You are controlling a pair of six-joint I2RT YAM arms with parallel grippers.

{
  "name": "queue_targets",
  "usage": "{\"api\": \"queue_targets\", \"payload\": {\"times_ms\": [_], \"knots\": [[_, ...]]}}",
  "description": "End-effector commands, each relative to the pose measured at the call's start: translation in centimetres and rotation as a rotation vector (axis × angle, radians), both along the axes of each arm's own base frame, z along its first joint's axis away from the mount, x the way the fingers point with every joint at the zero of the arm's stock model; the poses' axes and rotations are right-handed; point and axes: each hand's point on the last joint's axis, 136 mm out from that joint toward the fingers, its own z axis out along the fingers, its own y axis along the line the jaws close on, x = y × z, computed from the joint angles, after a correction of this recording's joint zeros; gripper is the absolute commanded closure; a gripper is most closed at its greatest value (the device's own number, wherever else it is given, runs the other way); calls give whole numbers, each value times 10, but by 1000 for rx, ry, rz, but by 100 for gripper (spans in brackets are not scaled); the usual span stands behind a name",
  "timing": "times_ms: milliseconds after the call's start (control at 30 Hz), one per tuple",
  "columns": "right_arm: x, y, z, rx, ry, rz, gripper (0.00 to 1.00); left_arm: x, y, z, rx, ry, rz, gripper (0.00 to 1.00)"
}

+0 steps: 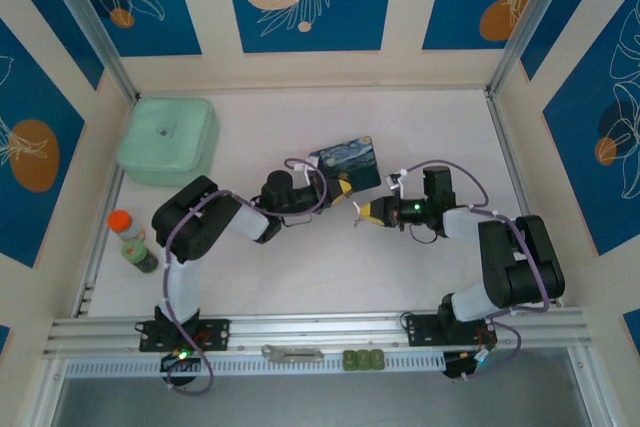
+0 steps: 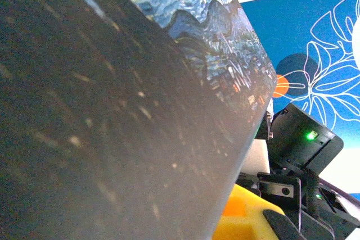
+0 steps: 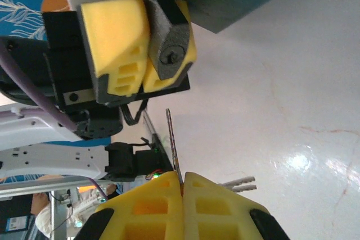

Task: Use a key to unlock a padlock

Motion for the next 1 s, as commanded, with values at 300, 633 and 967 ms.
{"api": "queue_targets", "payload": {"times_ms": [300,633,967], "knots": [[7,-1,7,80,-8,28,100,-1,-4,39,-103,-79,-41,100],[12,2,8,74,-29,26,100,-2,-5,43,-120,-79,-47,100],[18,4,11,83,-42,22,100,-5,-6,38,-120,-74,-53,100]]}}
